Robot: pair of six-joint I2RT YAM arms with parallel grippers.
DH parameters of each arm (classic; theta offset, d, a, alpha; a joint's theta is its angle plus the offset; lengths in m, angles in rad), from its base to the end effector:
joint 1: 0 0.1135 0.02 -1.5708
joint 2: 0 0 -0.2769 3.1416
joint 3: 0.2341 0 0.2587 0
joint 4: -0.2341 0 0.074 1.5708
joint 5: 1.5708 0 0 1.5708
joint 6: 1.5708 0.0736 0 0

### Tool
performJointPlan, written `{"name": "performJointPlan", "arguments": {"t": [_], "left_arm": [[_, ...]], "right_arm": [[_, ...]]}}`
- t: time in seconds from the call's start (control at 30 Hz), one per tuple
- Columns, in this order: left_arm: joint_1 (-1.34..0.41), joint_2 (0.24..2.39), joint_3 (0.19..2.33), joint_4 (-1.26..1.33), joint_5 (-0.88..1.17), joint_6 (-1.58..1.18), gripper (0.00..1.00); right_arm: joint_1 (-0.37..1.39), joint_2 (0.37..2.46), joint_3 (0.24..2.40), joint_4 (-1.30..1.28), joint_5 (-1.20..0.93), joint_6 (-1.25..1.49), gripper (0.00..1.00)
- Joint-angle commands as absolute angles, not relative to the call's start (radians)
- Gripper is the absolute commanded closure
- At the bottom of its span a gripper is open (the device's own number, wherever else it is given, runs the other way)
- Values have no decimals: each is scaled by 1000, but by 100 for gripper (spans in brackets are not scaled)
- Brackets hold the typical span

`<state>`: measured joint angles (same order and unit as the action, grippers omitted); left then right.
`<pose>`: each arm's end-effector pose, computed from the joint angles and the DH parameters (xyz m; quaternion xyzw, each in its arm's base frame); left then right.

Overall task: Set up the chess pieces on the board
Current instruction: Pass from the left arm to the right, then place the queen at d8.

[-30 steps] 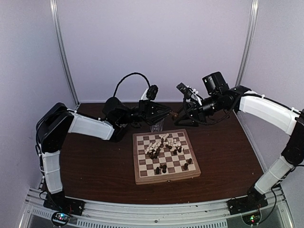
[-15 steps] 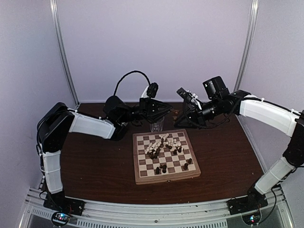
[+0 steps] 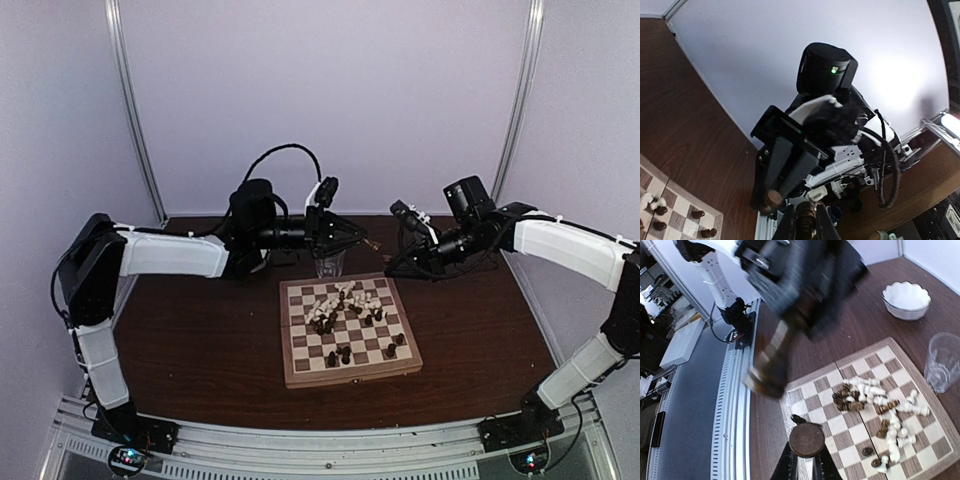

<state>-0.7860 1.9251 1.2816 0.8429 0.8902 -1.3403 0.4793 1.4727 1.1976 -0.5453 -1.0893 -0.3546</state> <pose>0.2926 -0.3739 0.2941 0.1641 0.6409 -0.7430 0.1013 0.2584 0.2078 0.2994 -0.4959 0.6507 0.5007 0.2828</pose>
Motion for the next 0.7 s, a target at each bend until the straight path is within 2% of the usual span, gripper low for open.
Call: {"name": "performJointPlan", "arguments": {"t": [0.0, 0.1, 0.27, 0.67], "left_arm": [[-784, 1745, 1414, 68, 769, -721, 100], [-812, 1728, 1523, -315, 613, -451, 100], [-927, 1796, 1691, -671, 373, -203, 100], [-1121, 2035, 1898, -930, 67, -41, 100]], "right_arm": [[385, 1453, 1131, -582, -1041, -410, 100], [336, 1416, 1089, -539, -1004, -401, 100], [302, 1373, 1060, -493, -874, -396, 100], [210, 1375, 1060, -481, -844, -379, 99]]}}
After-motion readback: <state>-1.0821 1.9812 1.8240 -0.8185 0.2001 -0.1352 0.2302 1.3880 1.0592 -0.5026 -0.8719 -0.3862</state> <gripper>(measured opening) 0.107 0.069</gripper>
